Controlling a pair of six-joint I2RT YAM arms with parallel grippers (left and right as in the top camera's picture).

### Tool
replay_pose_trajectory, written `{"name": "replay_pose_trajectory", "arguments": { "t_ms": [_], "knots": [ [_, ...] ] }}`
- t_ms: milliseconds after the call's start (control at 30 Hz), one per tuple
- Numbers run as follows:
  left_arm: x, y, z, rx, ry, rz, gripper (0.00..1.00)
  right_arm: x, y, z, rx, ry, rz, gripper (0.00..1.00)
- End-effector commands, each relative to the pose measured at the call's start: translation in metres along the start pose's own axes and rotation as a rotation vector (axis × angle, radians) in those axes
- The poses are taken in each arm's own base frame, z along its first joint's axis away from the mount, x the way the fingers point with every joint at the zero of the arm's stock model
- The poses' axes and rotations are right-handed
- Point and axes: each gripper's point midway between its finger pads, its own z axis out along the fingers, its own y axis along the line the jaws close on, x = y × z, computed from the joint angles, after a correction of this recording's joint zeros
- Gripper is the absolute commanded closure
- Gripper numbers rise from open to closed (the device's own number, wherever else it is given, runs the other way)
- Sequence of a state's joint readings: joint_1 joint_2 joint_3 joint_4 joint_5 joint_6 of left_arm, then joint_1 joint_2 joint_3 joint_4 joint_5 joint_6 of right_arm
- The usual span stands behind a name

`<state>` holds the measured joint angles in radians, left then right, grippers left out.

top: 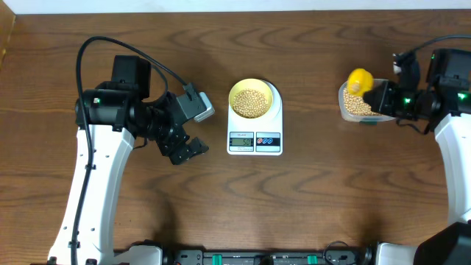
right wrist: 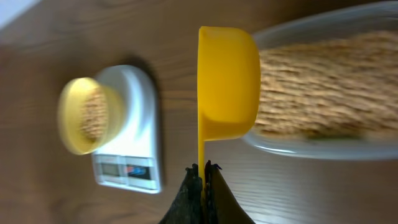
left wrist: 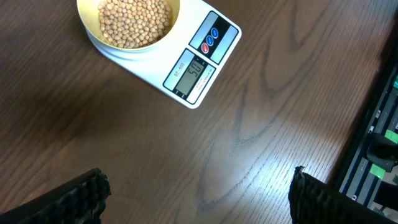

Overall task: Scoop item into bowl and weigh 50g on scale
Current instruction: 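Move the empty scoop right toward the soybean tub, then lower the yellow scoop onto the table below the tub and release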

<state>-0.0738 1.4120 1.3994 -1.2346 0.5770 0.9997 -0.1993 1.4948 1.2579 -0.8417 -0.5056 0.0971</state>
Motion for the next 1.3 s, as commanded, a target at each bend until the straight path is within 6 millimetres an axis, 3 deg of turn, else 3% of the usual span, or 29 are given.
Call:
{"name": "replay_pose_trajectory", "arguments": {
  "t_ms": [0,100,200,467,733,833,933,1067,1167,1267],
  "knots": [
    [-0.003,-0.001,0.000,0.011,-0.009,0.017,0.05,0.000,-0.036,-0.010,0.226,-0.010,-0.032,0.99],
    [-0.003,-0.001,0.000,0.011,-0.009,0.017,0.05,0.007,-0.055,-0.014,0.368,0.018,-0.057,0.99],
    [-0.003,-0.001,0.000,0.011,-0.009,0.017,0.05,0.010,-0.059,-0.015,0.455,0.036,-0.090,0.98],
    [-0.003,-0.001,0.000,0.011,-0.009,0.017,0.05,0.010,-0.044,-0.012,0.651,0.035,-0.255,0.98],
    [-0.003,-0.001,0.000,0.011,-0.009,0.017,0.05,0.009,-0.032,-0.012,0.736,0.020,-0.339,0.99],
    [-0.003,-0.001,0.000,0.011,-0.009,0.017,0.05,0.005,-0.022,-0.007,0.675,-0.022,-0.286,0.99],
    [-0.003,-0.001,0.000,0.011,-0.009,0.017,0.05,0.009,0.015,0.008,0.436,-0.032,-0.250,0.99],
    [-0.003,-0.001,0.000,0.011,-0.009,0.017,0.05,0.043,0.066,0.017,0.109,0.100,-0.226,0.99],
    [-0.003,-0.001,0.000,0.011,-0.009,0.017,0.05,0.082,0.076,0.011,0.008,0.262,-0.160,0.99],
    [-0.003,-0.001,0.000,0.011,-0.009,0.017,0.05,0.112,0.072,0.006,0.005,0.378,-0.107,0.99]
  ]
}}
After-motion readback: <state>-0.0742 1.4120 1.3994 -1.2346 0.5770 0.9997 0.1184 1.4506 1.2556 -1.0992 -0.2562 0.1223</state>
